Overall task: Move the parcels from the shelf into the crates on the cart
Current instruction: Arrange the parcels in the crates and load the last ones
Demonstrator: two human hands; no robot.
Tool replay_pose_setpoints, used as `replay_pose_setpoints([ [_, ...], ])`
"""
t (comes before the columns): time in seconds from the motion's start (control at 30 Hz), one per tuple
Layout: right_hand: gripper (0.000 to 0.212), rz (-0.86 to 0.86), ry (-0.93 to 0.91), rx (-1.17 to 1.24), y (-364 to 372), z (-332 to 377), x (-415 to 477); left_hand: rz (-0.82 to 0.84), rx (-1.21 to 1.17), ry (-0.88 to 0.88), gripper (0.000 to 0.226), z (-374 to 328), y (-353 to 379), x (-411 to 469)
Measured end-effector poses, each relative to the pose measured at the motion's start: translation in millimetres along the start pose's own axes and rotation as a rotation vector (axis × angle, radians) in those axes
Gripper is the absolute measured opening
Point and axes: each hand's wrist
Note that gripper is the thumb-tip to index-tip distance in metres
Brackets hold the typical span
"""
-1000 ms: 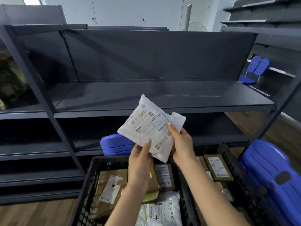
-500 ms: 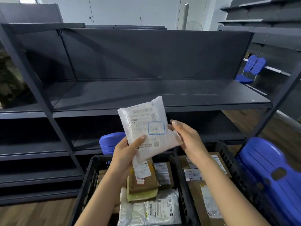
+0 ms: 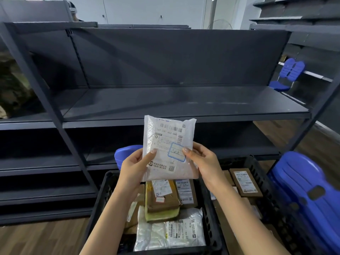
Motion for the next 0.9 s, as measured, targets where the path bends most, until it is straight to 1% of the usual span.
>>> replay_pose_setpoints([
  [0.1,0.059,-0.018,0.009,-0.029,-1.5,-5.6,-3.1,-0.04,-0.022,-0.019,0.025,4.5,-1.9,-0.4],
  [0.17,0.059,-0.021,0.003,-0.061,-3.0,-10.9,-4.5,-0.055,-0.044,-0.022,0.023,7.3,-3.0,-0.7],
  [0.27,0.047,0.006,-0.007,-0.073,-2.9,-16.2,-6.2,-0.076,-0.02,-0.01,0.022,11.4,-1.5,-1.4],
  [0.37,0.033,0.003,-0.022,-0.116,-2.8,-18.6,-4.7,-0.145,-0.003,0.012,0.028,15.4,2.7,-0.6],
  [0.47,0.029,-0.018,-0.036,-0.142,-5.4,-22.6,-3.1,-0.18,0.01,0.021,0.025,21.1,4.0,0.0],
  [0.57,0.024,-0.048,-0.039,-0.158,-10.1,-28.2,-5.1,-0.172,0.064,0.016,0.017,29.6,0.4,1.3],
  [0.7,0.02,-0.054,-0.02,-0.212,-17.3,-33.5,-9.9,-0.166,0.107,-0.006,0.013,39.1,-0.1,7.0],
  [0.9,0.017,-0.102,0.0,-0.268,-37.2,-35.1,-15.0,-0.159,0.137,-0.031,0.014,52.2,13.3,19.0],
])
Point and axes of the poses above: each hand's wrist, its own x-axis towards the middle knuckle, its own y-axis out of the palm, z = x × y, and after that the axes turned 12 degrees about -y, right-handed
